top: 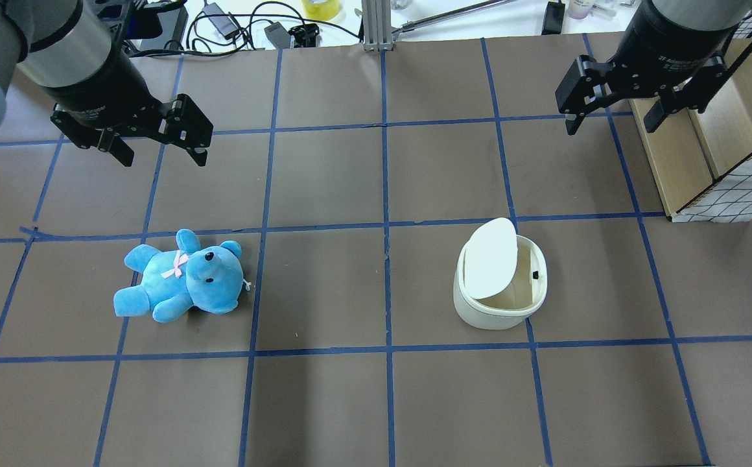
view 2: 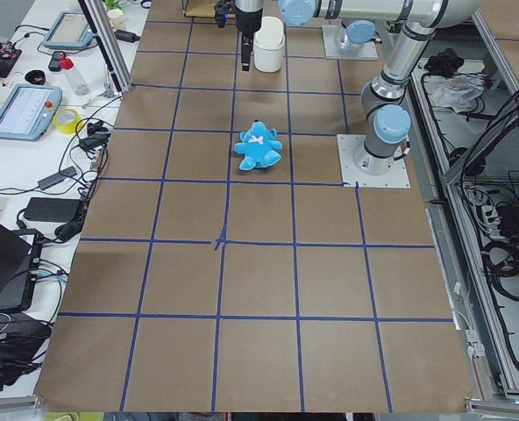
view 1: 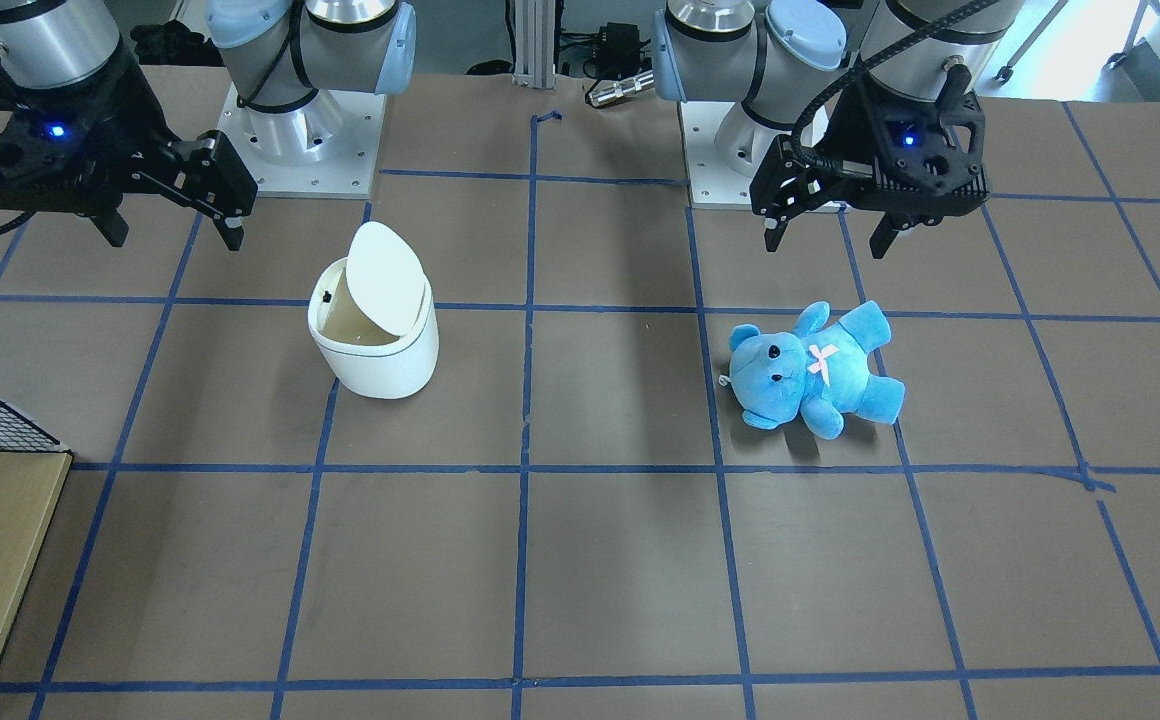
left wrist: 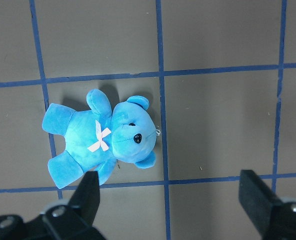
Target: Open trash can with right arm
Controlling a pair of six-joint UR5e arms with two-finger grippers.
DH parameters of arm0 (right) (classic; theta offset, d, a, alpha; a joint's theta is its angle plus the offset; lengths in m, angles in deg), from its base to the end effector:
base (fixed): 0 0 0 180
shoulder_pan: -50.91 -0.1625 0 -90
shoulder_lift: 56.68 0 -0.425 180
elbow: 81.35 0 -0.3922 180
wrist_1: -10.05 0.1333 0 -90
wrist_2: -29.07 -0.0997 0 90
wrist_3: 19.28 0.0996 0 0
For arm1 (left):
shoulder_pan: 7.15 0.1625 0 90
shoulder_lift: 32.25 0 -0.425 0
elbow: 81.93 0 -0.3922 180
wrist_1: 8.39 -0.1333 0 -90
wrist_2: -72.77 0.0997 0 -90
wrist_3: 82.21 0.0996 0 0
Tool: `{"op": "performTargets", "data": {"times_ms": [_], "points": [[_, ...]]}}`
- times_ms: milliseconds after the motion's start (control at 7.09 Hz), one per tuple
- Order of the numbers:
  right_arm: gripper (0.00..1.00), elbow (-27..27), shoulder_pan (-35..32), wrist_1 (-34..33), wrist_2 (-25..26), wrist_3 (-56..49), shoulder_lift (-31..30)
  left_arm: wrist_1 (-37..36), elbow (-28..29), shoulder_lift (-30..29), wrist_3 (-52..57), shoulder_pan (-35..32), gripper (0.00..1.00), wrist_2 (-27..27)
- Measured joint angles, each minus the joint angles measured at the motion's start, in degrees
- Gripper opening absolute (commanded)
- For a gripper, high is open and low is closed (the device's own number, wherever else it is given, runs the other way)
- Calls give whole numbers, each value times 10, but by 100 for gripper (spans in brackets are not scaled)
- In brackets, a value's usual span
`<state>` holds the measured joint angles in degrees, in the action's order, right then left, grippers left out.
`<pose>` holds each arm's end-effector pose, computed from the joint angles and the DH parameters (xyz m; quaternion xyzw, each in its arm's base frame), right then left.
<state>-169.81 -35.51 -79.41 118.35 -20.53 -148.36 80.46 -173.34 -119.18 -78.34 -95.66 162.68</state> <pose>0.1041 -0.4908 0.5145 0.0202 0.9995 -0.0236 0.0053 -0.1211 -0.4770 0.5037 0.0208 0.9995 -0.0245 0.0004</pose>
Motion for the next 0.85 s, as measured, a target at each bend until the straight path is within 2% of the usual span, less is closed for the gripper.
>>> {"op": "performTargets", "data": {"times_ms": [282, 846], "points": [[98, -1, -6, -7, -17, 26, 0, 0, 0, 0, 0, 0, 100, 0], [100, -1, -8, -3, -12, 14, 0, 0, 0, 0, 0, 0, 100, 0]]}}
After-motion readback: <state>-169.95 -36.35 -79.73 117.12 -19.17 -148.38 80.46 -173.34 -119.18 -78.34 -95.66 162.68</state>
